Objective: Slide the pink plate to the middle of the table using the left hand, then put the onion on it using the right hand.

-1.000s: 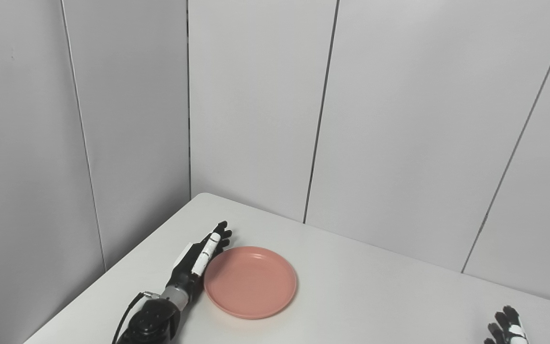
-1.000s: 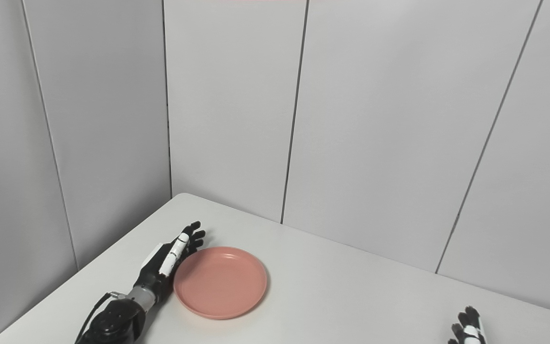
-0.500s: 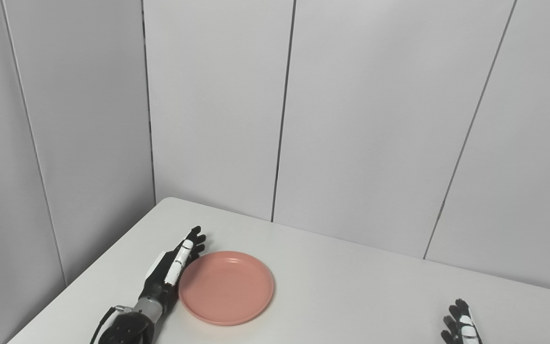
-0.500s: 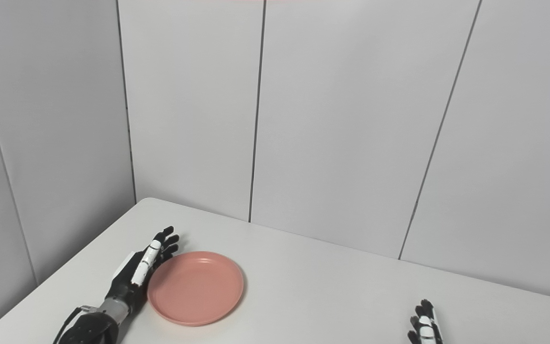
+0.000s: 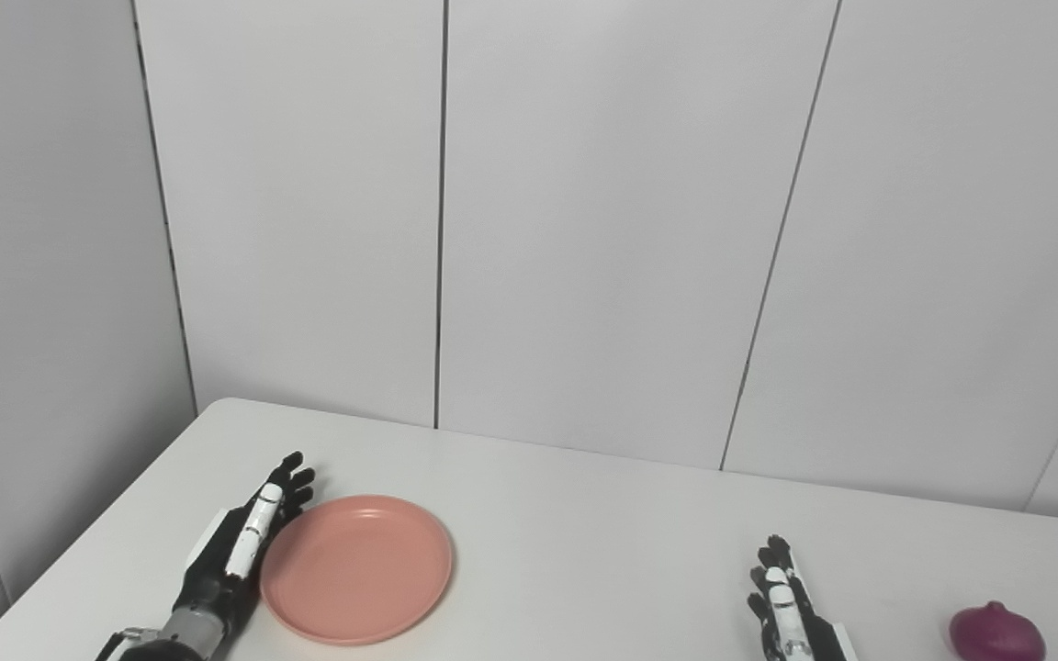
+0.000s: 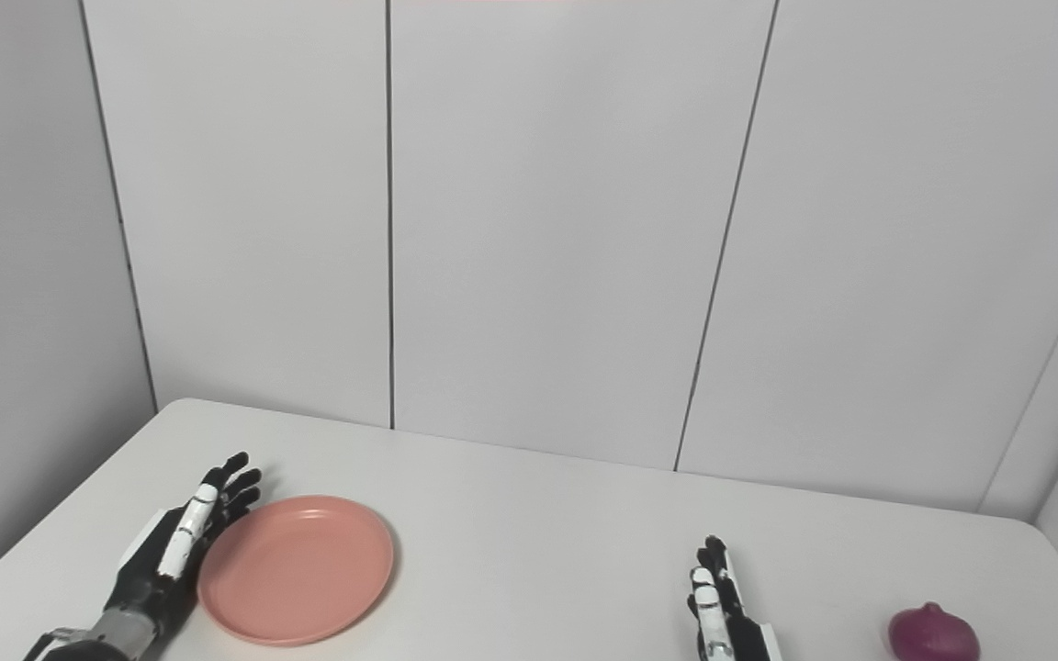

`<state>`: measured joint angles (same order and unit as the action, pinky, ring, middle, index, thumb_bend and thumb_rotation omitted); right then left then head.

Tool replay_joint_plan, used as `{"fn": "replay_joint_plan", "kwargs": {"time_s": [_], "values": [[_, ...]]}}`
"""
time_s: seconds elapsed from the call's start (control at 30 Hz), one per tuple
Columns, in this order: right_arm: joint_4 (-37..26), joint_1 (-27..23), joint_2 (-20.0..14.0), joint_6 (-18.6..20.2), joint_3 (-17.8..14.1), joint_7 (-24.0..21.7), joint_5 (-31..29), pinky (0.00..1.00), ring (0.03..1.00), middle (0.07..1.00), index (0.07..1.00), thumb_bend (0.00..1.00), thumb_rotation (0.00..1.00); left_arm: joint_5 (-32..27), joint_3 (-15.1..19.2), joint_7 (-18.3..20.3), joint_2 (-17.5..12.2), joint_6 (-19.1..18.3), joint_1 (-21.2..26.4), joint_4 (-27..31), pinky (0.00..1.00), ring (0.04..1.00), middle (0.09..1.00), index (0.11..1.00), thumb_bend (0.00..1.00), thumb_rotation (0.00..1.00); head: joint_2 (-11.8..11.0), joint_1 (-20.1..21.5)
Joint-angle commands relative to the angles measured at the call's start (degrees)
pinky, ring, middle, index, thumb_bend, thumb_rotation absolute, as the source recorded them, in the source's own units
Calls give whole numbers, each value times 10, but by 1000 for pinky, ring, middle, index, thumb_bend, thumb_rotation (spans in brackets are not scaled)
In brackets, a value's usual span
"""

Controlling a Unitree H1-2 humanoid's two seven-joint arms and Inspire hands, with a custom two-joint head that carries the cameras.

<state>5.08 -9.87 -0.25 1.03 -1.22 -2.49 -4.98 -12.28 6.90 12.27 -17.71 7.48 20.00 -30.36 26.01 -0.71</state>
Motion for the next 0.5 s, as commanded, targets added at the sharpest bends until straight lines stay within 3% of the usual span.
{"fn": "replay_joint_plan", "kwargs": {"time_s": [0.0,0.47], "values": [[-11,-25,3,-38,3,-1,3,1000,1000,1000,1000,433,929,-5,-21,37,16,-3,21,-18,955,950,949,945,625,1000,2,6],[3,-38,15,-55,12,12,25,1000,1000,1000,1000,483,903,-3,-21,48,20,3,29,-37,943,945,940,933,645,1000,16,47]]}}
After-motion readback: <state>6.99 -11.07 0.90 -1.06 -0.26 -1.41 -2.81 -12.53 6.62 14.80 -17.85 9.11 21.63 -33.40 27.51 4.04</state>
